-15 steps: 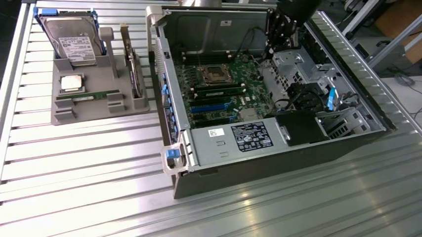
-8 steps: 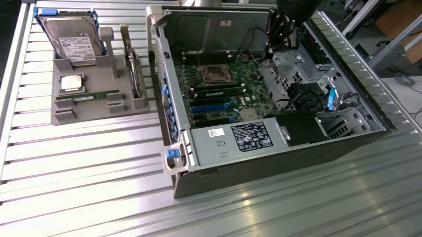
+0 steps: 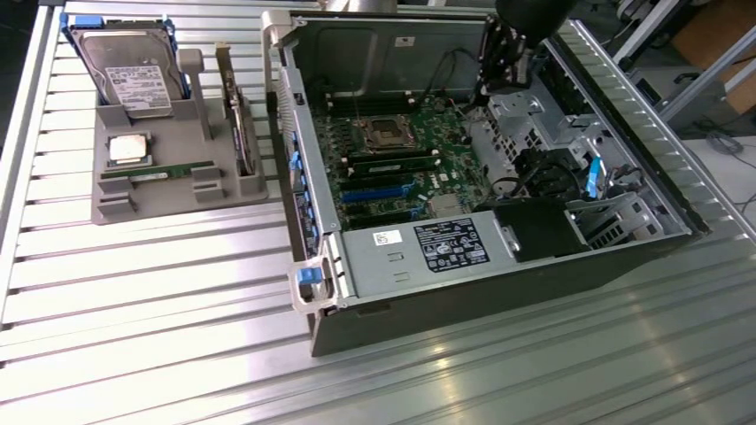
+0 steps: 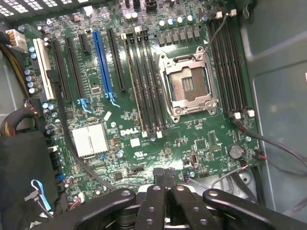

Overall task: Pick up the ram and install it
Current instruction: 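Press down the ram until it locks into place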

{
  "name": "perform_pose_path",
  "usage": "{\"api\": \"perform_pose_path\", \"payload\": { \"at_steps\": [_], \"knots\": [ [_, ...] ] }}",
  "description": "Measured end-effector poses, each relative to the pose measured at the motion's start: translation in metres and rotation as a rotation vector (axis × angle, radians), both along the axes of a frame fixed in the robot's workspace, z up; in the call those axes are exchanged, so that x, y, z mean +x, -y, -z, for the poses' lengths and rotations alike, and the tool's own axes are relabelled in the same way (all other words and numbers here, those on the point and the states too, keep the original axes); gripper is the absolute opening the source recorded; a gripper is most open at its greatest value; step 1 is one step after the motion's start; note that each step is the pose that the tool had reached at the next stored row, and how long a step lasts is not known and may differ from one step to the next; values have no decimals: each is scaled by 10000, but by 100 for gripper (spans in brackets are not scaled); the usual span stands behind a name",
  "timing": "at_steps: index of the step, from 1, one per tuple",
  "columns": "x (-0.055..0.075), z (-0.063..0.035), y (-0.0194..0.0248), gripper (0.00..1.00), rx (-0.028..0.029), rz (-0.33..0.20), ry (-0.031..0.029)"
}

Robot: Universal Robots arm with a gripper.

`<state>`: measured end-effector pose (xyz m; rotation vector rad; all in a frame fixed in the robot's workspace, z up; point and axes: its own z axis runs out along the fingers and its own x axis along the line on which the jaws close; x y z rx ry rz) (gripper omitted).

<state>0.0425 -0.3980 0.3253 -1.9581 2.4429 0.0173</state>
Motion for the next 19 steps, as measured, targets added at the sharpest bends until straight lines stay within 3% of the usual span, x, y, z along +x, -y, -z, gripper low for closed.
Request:
{"api": "perform_pose_path", "payload": {
  "at_steps": [15, 19],
  "knots": [
    [0, 1, 0, 11, 0, 1881, 0],
    [0, 1, 0, 11, -1, 2776, 0]
  ]
}}
